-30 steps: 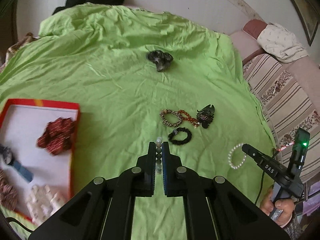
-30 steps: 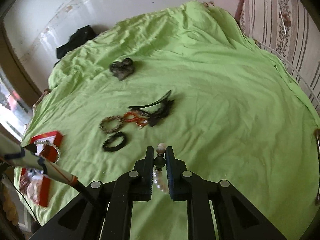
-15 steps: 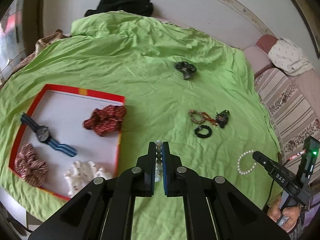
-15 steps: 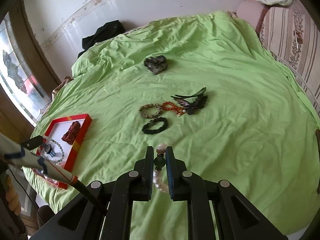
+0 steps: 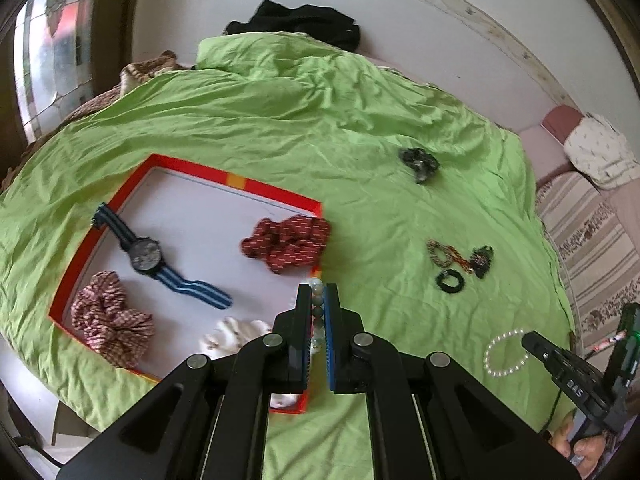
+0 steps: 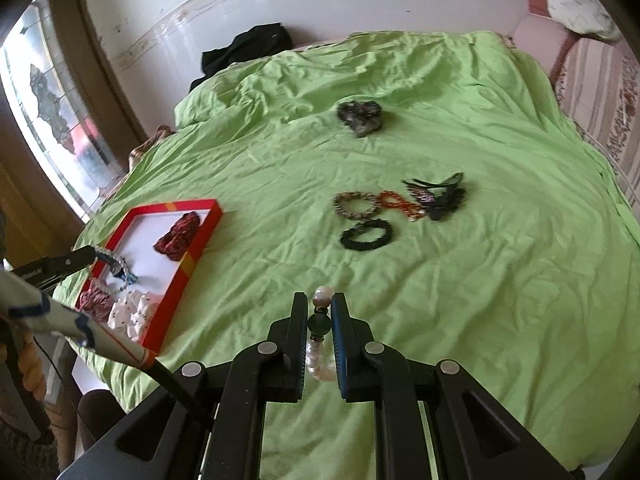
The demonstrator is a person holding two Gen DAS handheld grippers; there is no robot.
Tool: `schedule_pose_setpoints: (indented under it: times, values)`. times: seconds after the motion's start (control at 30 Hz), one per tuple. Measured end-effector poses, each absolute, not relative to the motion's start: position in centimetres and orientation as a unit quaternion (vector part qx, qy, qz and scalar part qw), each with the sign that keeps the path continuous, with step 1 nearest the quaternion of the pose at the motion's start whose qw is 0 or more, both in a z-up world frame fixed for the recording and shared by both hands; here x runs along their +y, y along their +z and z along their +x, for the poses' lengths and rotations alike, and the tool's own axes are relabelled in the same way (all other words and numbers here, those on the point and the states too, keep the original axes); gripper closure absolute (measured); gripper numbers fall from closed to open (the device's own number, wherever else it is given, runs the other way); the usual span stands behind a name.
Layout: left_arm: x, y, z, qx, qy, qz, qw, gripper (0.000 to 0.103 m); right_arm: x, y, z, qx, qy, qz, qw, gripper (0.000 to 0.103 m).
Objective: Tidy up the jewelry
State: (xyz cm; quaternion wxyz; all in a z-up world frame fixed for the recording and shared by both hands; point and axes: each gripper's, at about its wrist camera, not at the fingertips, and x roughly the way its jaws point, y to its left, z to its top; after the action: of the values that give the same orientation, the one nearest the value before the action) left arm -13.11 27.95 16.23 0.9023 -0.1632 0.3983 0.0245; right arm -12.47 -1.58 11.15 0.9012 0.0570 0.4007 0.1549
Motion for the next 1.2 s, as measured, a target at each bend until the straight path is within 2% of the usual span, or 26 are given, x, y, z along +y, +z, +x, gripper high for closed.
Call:
schedule_pose_setpoints:
  times: [0.23, 0.43, 0.87, 1.2]
  values:
    - [31.2, 15.1, -13.6, 0.405, 0.052, -0.178, 0.895, 0.098, 1.9, 10.6, -12.1, 0.407, 0.189, 0.051, 0.892, 0.09]
    - [31.6, 16.5, -15.0, 0.398, 0.062, -0.168, 0.9, 0.098, 3.8, 10.8, -12.8, 0.392, 0.212, 0.039, 0.894, 0.09]
    - [28.1, 20.4, -17.0, 0.382, 0.065, -0.109, 0.915, 0.098, 2.4, 10.7, -18.0, 0.353, 0.227, 0.051, 0.906, 0.09]
    - [28.6, 19.4, -17.3, 0.397, 0.088, -0.1, 0.908, 0.098, -0.1, 9.7, -19.3, 0.357, 0.228, 0.071, 0.903, 0.09]
